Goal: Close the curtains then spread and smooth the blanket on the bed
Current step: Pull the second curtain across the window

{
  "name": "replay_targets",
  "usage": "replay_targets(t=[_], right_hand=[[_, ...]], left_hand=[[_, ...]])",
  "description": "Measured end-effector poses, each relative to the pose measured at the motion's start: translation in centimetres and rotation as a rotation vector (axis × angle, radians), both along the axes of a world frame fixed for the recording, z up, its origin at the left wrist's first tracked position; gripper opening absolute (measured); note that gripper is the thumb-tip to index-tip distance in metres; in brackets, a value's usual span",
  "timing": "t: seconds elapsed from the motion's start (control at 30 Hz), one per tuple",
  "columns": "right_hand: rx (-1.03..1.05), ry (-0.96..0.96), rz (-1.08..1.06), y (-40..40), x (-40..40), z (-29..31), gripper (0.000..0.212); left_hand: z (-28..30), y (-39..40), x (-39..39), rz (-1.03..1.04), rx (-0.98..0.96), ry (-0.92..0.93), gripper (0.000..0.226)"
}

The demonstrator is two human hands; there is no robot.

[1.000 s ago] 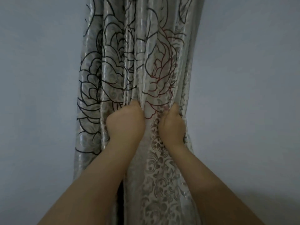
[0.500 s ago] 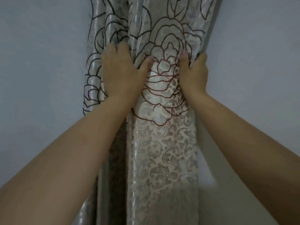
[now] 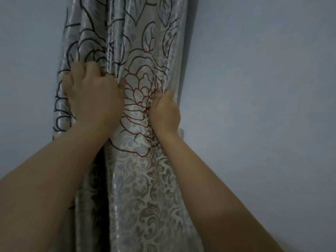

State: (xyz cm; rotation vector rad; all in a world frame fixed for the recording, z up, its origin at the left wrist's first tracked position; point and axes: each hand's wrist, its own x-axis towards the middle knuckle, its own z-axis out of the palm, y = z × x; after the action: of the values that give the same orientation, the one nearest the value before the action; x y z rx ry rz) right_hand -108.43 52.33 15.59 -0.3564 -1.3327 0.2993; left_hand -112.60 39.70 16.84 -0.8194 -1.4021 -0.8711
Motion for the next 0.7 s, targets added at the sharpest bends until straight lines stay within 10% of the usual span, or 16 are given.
replay_targets(t=[0.5,0.7], right_hand=[[0.026,-0.450,-0.357,-0.2,13.1,-10.0,0.041],[0.531,-0.551,-0.501,-5.4,18.1,-16.9,0.040]], left_hand=[[-10.4,2.0,9.5,0.223,-0.505,-0.257,0.028],[-16.4,-5.4,14.1,0.415,-0.696,-0.385,0.030]])
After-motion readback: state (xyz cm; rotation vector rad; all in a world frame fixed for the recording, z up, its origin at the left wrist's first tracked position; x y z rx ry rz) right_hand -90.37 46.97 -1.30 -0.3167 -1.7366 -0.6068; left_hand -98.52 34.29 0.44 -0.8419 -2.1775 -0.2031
